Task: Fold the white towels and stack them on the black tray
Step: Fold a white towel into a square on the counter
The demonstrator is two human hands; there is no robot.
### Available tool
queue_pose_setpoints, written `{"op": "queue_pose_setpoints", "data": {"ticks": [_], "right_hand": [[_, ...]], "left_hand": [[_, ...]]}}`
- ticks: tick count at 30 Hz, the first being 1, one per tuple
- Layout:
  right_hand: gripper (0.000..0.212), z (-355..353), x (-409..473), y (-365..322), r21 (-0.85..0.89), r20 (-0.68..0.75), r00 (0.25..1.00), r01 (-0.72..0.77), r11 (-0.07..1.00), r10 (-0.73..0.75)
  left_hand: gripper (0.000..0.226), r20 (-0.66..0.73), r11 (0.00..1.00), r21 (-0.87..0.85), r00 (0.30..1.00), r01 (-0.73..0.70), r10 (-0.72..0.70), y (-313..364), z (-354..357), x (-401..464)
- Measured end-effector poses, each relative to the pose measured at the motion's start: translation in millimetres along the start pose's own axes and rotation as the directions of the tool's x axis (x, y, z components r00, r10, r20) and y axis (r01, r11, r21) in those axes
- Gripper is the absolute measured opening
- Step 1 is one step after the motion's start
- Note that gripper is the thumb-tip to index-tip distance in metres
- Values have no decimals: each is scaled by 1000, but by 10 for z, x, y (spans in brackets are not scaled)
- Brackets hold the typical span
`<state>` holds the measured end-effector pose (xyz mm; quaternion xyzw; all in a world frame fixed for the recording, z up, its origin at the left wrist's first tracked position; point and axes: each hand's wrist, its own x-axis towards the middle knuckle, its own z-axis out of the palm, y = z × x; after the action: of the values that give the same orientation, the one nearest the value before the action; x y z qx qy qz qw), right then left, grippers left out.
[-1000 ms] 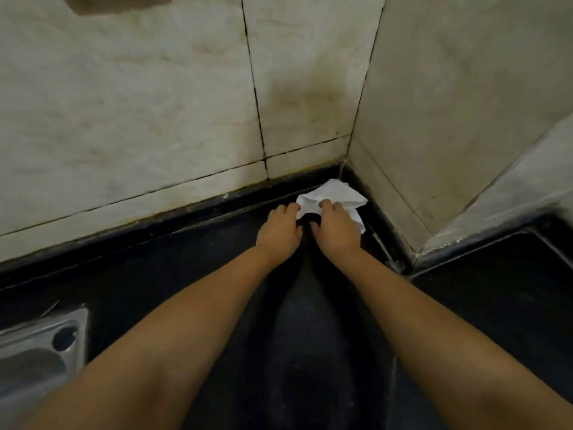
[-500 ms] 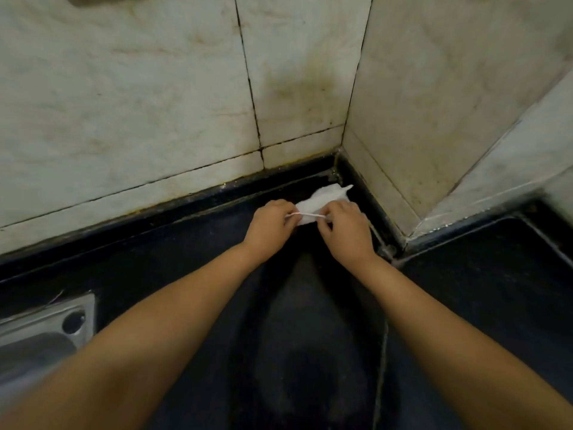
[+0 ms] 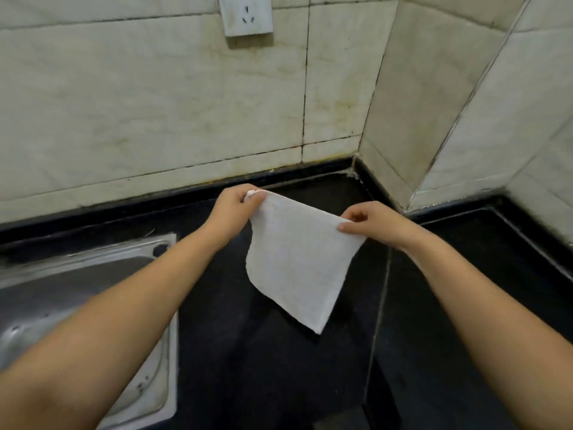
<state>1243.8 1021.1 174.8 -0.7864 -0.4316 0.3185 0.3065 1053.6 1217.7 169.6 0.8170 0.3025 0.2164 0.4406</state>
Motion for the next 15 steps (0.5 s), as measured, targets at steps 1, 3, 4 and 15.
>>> {"op": "queue_pose_setpoints", "data": {"ticks": [1,3,4,15], "right_hand": [[8,20,-43,-24,3,-55,998,8,1000,-8],[7,68,-167,-86,113,-180,983,59,992,-38],[7,104,-256,-126,189,-231,972,89,978,-44],[5,1020,-1443,512,316,-148,977,-97,944,150]], "left_hand": [[18,-30,999,-38,999,29,-30,-18,-63,-89],[20,-86,992,-114,994,52,-62,-41,-173,-291],[19,-102,988,-144,993,48,-63,-54,-217,-401],[10,264,916,-237,929,323,-259,-764,194,-1935]]}}
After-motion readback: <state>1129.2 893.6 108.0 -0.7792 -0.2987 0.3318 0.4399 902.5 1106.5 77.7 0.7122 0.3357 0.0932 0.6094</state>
